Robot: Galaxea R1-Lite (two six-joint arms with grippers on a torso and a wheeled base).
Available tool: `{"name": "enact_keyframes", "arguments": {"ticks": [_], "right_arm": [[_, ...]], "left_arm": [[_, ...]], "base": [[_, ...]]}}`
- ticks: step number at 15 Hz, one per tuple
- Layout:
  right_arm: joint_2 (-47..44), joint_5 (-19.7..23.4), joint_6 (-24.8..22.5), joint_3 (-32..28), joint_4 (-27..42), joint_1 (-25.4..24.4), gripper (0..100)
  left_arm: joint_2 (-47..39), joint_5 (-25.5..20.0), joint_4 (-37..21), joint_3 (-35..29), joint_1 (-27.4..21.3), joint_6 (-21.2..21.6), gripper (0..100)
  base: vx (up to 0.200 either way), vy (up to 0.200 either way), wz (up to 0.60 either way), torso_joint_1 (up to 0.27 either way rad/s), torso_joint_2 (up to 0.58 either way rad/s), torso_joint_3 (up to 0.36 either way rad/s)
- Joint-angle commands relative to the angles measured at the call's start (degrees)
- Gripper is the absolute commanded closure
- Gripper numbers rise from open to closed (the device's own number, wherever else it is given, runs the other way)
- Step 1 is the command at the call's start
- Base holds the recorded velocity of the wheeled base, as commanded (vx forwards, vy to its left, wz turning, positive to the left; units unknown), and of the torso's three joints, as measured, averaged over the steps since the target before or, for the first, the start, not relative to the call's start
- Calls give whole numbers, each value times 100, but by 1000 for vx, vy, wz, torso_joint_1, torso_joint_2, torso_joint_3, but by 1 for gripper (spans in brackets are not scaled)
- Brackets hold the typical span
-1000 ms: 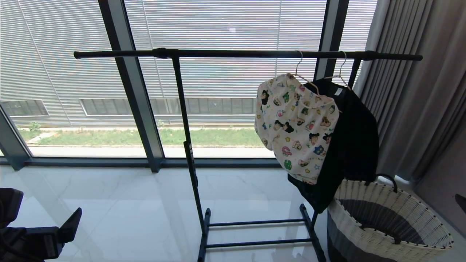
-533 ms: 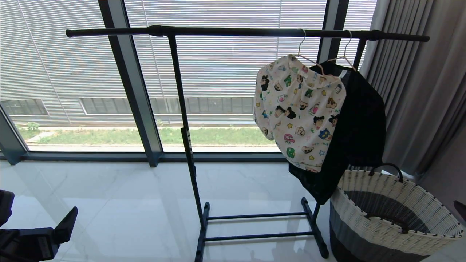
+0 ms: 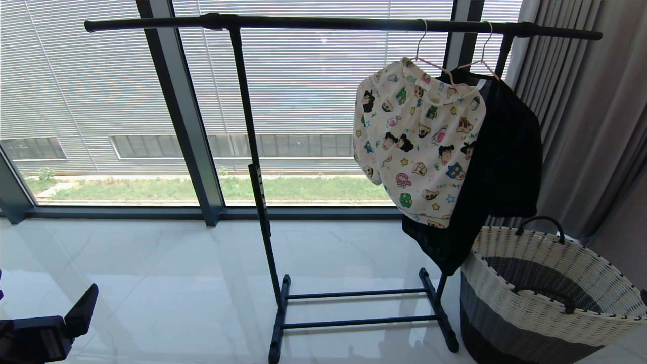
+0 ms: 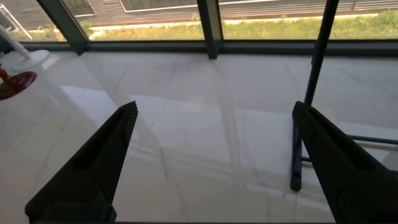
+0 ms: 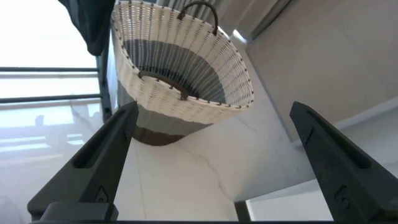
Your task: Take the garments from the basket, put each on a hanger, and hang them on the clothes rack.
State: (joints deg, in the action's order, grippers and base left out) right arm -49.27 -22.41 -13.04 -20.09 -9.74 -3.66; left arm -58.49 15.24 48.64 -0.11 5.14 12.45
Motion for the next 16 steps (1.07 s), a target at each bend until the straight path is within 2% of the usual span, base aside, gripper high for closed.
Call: {"name": "enact_keyframes", "arguments": {"ticks": [1,2,3,4,5,6,7,8,10,13,16], "right_arm": [[586,-1,30,374,-2,462,0],[726,-9,65,480,-2,612,0],[1500,-1,206,937,-2,1007,0],[2159,26,215,1209,16,1016,0],[2871,184,197,1455,42,1007,0],[3574,544,188,1631,139,1007,0],[4180,826,162,1780,376,1007,0],[4418,913,188,1904,517,1016,0],[4374,896,179,2009,297,1016,0],[4374,826,118,2009,376,1016,0],[4374,790,100,2009,350,1016,0]], "left_arm": [[892,49,-65,2,4,21,0],[1094,49,-162,2,13,21,0],[1859,199,-760,2,118,30,0],[2430,348,-1331,2,145,30,0],[3186,445,-2008,2,145,47,0],[4012,445,-2640,-7,127,135,0],[4627,445,-3106,-7,118,293,0],[5084,445,-3423,-7,101,416,0],[5313,542,-3616,2,101,522,0],[5304,665,-3686,11,101,575,0],[5304,920,-3493,11,101,30,0]], "base": [[0,0,0,0,0,0],[0,0,0,0,0,0],[0,0,0,0,0,0],[0,0,0,0,0,0],[0,0,0,0,0,0],[0,0,0,0,0,0],[0,0,0,0,0,0],[0,0,0,0,0,0],[0,0,0,0,0,0],[0,0,0,0,0,0],[0,0,0,0,0,0]]}}
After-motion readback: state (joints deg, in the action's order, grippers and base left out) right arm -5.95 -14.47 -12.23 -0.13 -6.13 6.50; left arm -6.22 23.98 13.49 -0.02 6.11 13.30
